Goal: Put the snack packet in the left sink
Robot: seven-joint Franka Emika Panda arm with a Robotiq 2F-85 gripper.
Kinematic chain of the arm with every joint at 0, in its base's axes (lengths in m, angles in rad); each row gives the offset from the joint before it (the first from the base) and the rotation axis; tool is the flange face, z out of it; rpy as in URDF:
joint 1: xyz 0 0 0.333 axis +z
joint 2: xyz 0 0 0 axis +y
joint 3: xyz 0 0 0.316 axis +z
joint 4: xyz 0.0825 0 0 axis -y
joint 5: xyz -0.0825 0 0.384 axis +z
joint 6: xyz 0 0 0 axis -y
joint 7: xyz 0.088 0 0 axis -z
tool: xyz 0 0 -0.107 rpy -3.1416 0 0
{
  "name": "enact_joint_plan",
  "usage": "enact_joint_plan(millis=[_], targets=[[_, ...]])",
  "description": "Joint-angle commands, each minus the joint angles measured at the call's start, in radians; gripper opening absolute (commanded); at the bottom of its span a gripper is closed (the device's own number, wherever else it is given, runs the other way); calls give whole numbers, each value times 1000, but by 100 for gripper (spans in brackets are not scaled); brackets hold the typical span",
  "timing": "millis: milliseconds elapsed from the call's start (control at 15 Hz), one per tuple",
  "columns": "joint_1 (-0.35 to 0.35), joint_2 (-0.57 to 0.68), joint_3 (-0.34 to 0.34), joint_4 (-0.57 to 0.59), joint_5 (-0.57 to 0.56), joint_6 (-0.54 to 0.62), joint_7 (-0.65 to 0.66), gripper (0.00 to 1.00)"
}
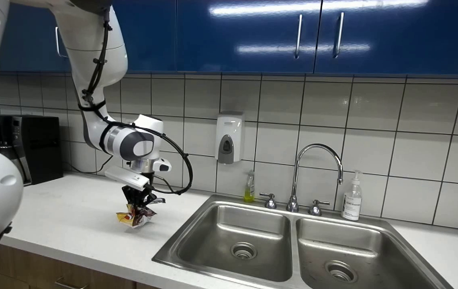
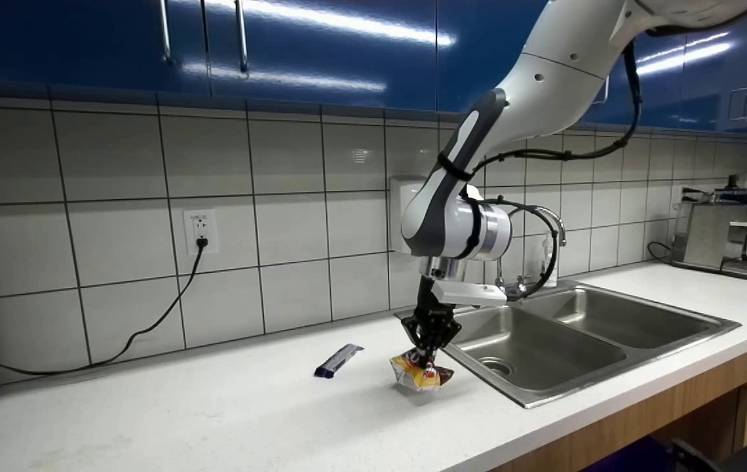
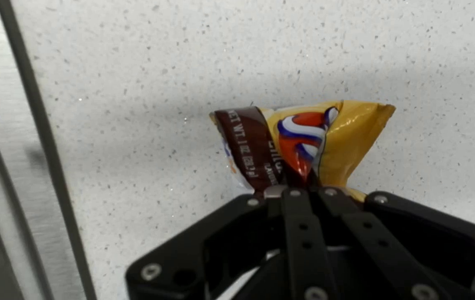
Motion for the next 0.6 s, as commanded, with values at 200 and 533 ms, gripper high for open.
enact_joint_plan(millis=[200,533], targets=[[-16,-67,8,-15,-7,-1,2,0],[-37,-74,-8,-8,17,9,-1,0]])
